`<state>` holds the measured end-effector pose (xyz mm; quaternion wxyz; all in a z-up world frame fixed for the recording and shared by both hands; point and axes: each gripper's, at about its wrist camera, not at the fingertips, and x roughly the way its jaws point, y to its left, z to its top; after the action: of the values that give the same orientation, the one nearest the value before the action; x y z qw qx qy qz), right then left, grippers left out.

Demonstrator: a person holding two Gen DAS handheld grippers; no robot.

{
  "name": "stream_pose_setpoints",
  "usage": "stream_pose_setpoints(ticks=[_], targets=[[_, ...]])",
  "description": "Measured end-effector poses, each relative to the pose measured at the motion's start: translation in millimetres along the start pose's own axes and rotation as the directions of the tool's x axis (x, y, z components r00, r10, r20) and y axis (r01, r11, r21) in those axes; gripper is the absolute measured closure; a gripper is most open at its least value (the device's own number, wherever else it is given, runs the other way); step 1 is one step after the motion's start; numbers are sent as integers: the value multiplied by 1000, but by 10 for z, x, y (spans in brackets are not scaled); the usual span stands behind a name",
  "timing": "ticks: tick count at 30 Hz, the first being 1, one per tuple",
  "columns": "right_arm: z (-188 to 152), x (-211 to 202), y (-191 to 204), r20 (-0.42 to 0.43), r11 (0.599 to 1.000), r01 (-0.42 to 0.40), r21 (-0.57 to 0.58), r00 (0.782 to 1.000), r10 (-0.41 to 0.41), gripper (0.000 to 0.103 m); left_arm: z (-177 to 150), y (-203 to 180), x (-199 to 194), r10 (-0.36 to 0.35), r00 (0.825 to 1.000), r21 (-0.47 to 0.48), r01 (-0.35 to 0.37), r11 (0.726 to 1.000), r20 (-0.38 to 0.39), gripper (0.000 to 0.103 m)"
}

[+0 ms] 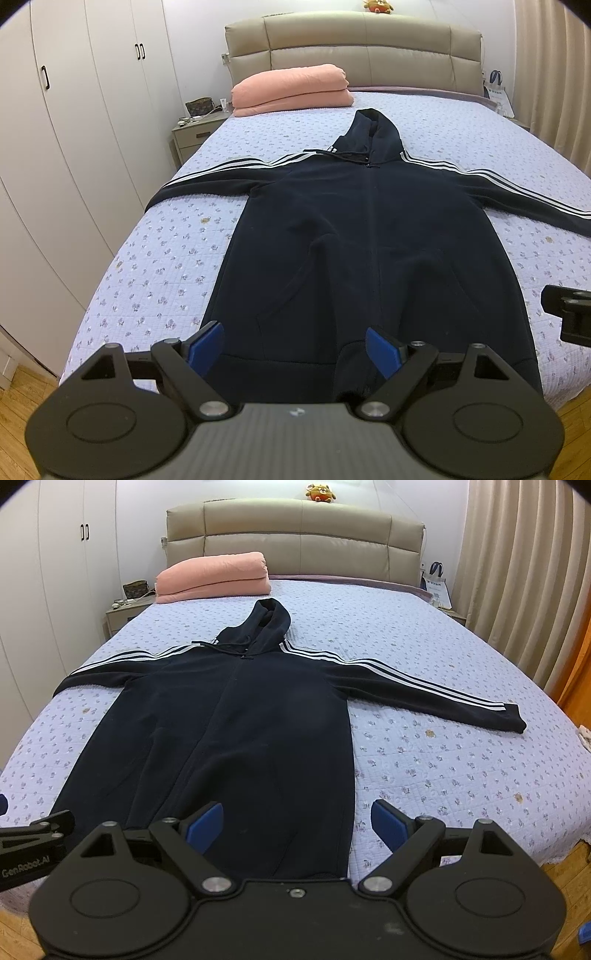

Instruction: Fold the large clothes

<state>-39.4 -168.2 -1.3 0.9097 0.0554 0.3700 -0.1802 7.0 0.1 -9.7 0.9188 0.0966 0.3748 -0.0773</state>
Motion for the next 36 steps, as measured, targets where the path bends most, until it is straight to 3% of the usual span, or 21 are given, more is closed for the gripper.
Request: stream_pose_setpoints(ticks=[36], targets=[[5,-315,-2,53,1000,-14,-2,998,15,0,-14,57,-234,2,999,-2,-2,1000,50,17]])
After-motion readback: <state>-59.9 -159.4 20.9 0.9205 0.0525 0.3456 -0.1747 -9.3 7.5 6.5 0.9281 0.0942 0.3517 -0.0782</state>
